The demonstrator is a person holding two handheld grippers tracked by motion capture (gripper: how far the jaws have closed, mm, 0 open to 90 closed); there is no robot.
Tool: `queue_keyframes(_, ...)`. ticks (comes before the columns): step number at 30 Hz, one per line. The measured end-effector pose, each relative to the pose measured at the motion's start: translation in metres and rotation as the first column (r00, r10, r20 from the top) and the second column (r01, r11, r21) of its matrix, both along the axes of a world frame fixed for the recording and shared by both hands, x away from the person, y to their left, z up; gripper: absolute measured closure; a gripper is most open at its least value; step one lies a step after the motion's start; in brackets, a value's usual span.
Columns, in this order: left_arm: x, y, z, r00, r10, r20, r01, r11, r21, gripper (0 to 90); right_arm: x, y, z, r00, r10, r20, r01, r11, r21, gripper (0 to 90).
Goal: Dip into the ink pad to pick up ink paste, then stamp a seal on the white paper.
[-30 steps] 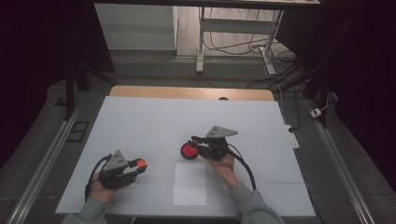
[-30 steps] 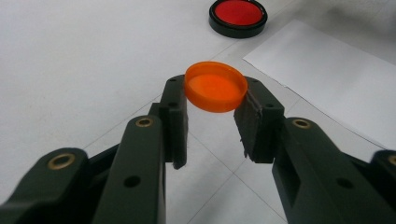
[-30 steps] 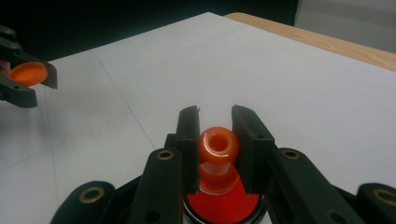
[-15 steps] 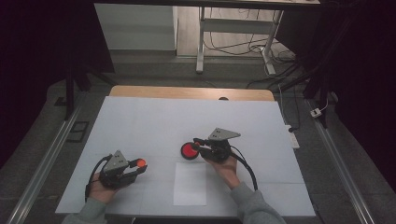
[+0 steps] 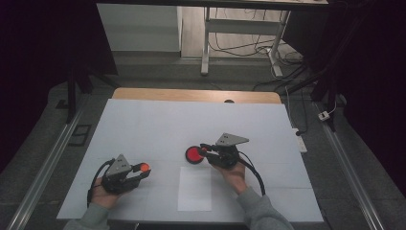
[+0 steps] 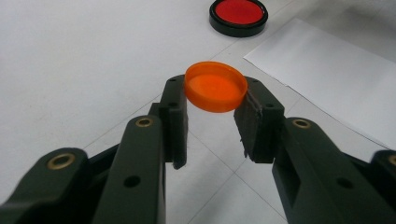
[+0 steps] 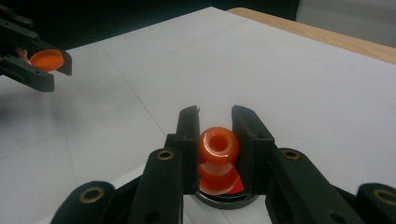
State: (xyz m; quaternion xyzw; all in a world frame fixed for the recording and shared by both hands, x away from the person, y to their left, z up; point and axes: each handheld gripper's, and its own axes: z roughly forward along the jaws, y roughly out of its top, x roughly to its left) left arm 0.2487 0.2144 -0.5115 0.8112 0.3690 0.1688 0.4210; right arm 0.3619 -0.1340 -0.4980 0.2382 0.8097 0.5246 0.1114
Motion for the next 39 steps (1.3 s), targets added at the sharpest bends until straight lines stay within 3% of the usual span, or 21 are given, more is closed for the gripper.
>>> queue_keyframes(39, 0.001, 0.0, 0.0, 1.0, -0.002, -0.001, 0.002, 1.0, -0.002, 64.6, -0.025, -0.008, 0.001, 0.9985, 0.054, -0.006, -0.054, 0.998, -0.021, 72.1)
